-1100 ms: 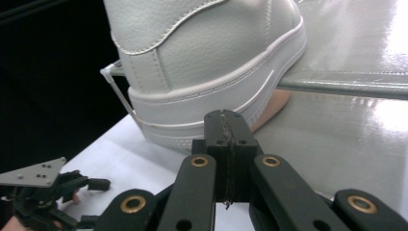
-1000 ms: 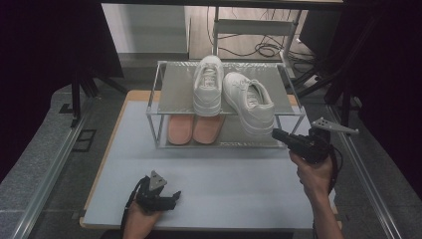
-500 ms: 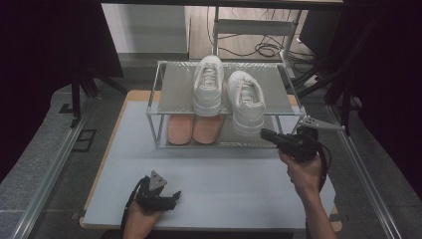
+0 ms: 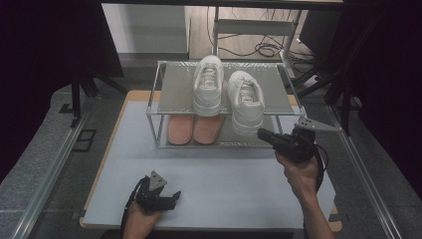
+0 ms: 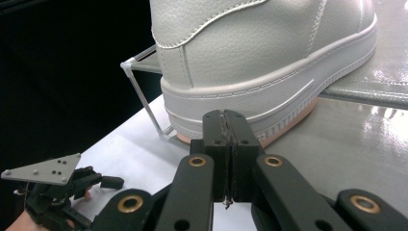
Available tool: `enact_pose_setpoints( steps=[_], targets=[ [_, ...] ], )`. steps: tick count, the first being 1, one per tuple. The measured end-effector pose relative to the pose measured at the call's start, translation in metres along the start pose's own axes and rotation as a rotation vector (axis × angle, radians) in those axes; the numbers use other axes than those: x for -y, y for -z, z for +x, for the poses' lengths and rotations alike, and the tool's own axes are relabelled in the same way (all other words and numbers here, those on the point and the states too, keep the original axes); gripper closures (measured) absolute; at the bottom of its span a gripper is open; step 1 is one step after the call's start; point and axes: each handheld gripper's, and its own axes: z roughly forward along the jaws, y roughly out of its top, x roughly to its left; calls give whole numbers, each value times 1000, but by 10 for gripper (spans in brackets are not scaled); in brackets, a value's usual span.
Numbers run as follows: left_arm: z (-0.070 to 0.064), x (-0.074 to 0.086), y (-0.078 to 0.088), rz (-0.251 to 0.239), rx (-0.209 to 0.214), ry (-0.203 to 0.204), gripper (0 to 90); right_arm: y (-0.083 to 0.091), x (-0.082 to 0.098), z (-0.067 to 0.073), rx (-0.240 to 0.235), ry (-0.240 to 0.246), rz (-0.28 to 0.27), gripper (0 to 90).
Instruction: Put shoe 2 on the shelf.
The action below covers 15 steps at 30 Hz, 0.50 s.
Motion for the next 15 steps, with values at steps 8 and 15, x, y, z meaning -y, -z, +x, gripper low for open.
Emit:
enact_pose_setpoints(
  steps=[8,15],
  targets=[
    [0,0,0,0,-1,-1,179,-12,-2,4,33,1,-4,888],
    [0,0,0,-2,-1,-1,180,-24,-3,2,38,-19,-14,891]
  ],
)
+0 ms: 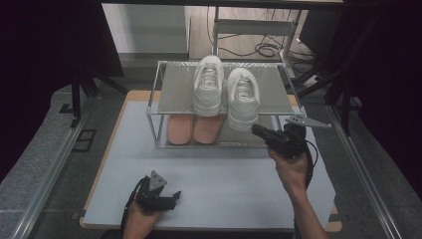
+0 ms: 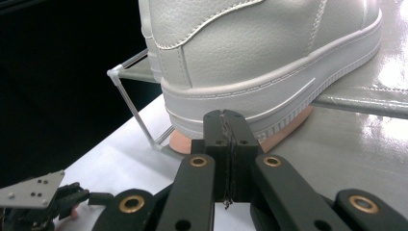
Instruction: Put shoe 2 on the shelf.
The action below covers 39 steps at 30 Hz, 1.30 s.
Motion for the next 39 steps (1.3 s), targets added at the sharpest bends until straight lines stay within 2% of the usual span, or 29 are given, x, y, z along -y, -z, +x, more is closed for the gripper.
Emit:
enact_pose_setpoints(
  steps=[6,8,14,25,36,39],
  targets=[
    [0,0,0,0,0,0,179,-10,-3,-5,-10,-22,-11,895],
    [0,0,0,0,-1,-1,180,-13,-3,-6,8,-14,-11,895],
    [0,0,0,0,0,0,181,-22,-5,-10,8,-39,-17,895],
    [0,0,0,-1,0,-1,181,-37,-10,-15,31,-35,-15,895],
    [0,0,0,1,0,0,181,-51,-14,-17,29,-56,-19,894],
    [0,0,0,1,0,-2,181,-52,-15,-16,32,-49,-15,894]
  ],
)
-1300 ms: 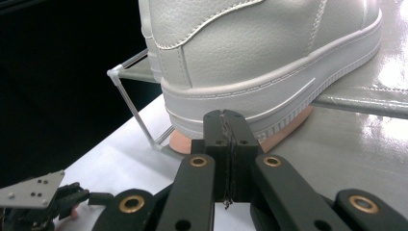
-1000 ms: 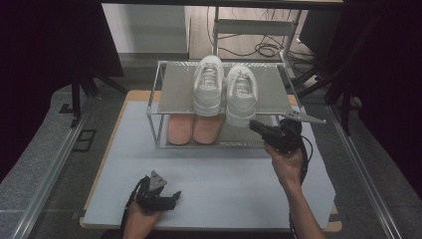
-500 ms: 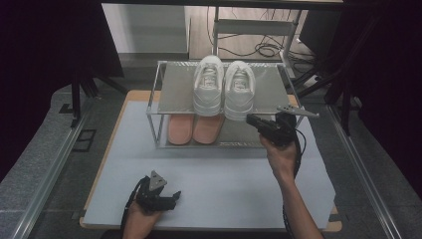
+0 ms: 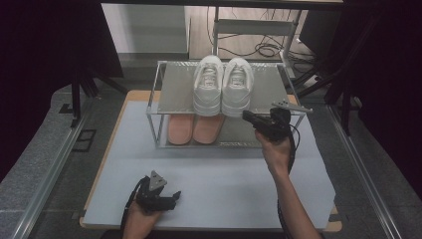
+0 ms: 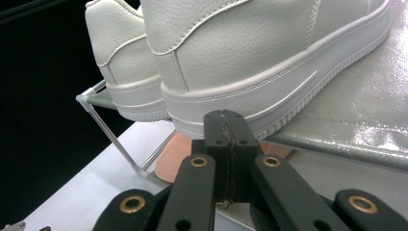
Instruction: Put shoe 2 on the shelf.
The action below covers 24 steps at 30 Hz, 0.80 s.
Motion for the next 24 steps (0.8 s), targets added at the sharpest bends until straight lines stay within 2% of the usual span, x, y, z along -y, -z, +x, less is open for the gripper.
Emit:
enact_pose_setpoints(
  steps=[7,15,19,24],
  targets=[
    [0,0,0,1,0,-2,182,-1,0,-2,-13,2,4,894],
    [0,0,0,-1,-1,0,181,6,5,0,-30,17,22,821],
    [0,0,0,-1,-2,-1,182,12,11,0,-26,63,38,754],
    [0,0,0,-1,-2,0,182,19,16,1,-5,134,45,583]
  ],
)
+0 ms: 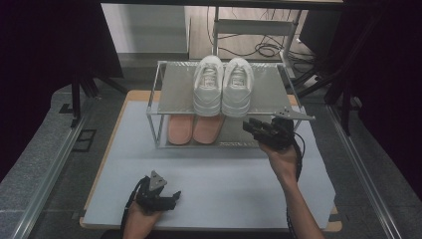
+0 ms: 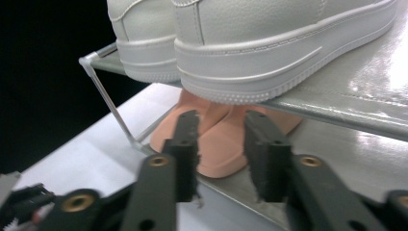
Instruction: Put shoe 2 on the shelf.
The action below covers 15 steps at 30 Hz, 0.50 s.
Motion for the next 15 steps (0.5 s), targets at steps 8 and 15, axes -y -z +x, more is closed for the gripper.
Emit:
enact_pose_setpoints(
  steps=[8,15],
  targets=[
    [0,0,0,-1,-1,-1,182,8,6,2,5,100,20,410],
    [0,0,0,1,-1,-4,182,15,16,1,7,157,53,292]
  ],
)
